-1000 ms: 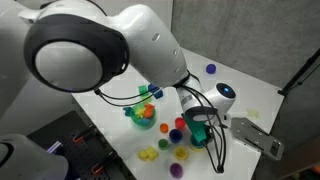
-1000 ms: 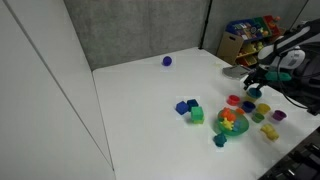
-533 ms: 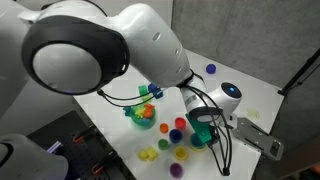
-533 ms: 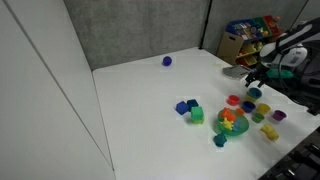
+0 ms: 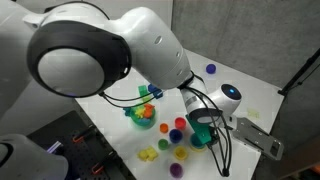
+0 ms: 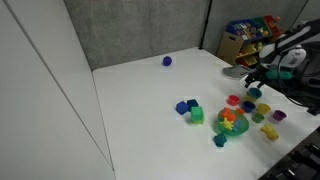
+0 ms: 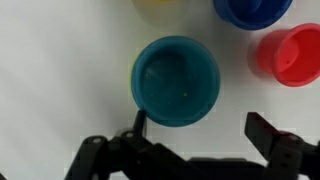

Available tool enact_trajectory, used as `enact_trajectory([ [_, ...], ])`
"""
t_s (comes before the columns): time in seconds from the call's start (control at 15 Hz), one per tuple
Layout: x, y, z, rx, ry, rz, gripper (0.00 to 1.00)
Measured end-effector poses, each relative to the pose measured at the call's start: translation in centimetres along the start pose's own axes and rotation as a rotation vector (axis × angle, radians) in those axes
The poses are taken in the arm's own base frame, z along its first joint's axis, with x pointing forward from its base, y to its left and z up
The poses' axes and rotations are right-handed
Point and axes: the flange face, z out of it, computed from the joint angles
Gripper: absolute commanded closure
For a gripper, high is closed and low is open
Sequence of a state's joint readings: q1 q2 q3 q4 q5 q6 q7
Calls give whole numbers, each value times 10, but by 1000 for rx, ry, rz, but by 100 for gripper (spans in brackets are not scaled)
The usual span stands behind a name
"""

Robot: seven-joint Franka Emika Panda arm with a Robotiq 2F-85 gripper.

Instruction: Put the light-blue cup in the yellow one, then place the yellow toy in the bowl

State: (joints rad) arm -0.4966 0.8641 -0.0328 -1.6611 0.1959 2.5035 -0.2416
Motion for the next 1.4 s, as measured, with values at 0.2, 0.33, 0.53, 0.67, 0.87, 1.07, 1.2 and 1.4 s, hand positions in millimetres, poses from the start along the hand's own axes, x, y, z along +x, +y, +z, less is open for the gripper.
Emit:
enact_trajectory([
  [0.2, 0, 0, 4, 0, -4, 0, 0],
  [0.33, 0, 1, 6, -1, -5, 1, 0],
  [0.53, 1, 2, 11, -1, -7, 1, 0],
  [0.67, 1, 2, 12, -1, -9, 1, 0],
  [0.87, 1, 0, 13, 0, -9, -1, 0],
  [1.07, 3, -9, 12, -4, -8, -7, 0],
  [1.2, 3, -19, 10, -14, -9, -11, 0],
  [1.4, -4, -42, 11, -37, -27, -27, 0],
])
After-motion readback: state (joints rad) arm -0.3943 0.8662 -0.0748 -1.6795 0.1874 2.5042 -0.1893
